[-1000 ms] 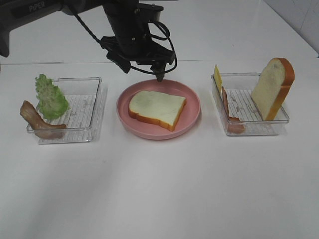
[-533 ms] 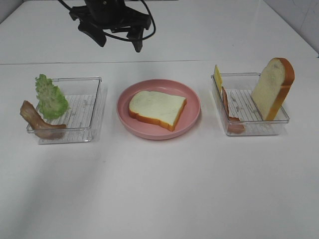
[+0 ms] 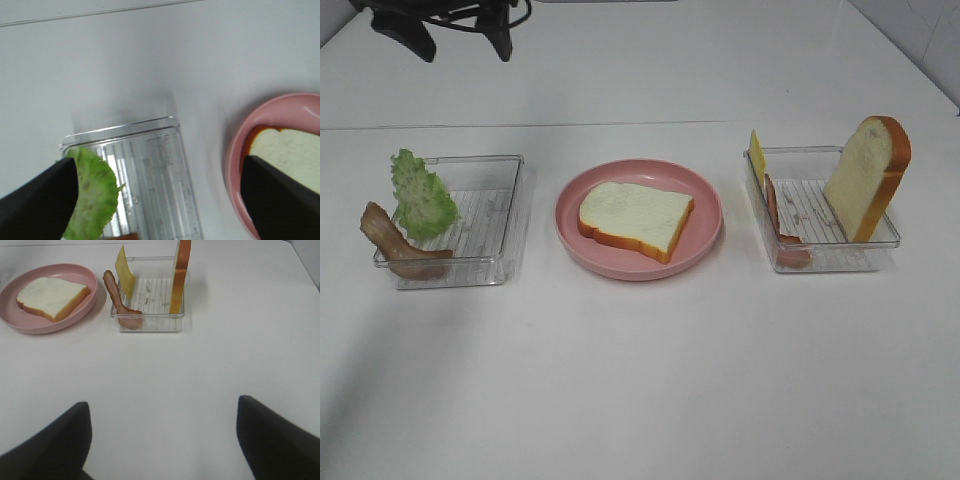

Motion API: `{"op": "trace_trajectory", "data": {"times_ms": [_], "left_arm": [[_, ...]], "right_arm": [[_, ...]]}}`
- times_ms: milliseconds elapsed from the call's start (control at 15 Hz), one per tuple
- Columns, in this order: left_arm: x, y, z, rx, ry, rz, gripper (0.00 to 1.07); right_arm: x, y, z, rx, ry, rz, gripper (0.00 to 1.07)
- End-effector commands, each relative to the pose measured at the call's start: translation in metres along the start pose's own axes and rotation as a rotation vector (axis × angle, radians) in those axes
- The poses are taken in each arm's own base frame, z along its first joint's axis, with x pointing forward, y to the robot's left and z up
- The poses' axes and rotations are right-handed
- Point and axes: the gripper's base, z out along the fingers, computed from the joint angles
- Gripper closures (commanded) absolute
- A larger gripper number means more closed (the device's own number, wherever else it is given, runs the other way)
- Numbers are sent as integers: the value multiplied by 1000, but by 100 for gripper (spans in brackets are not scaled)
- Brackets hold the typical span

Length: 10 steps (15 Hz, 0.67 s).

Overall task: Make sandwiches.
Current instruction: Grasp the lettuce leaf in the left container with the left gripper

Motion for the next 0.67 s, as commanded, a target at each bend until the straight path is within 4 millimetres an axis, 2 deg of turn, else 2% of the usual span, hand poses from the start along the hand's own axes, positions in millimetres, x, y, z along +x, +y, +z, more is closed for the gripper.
{"op": "trace_trajectory", "data": {"times_ms": [67, 133, 267, 600, 667], "left_arm": [[11, 29, -14, -33, 87, -40, 23], [17, 53, -14, -58, 119, -82, 24], [24, 64, -6, -70, 157, -99, 24], [42, 73, 24, -131, 266, -86, 26], [45, 75, 40, -133, 288, -87, 26]], "right_arm": [[1, 0, -1, 8, -22, 1, 31], [1, 0, -1, 8, -22, 1, 31], [1, 0, -1, 8, -22, 1, 31], [1, 0, -1, 8, -22, 1, 31], [1, 0, -1, 8, -22, 1, 31]]}}
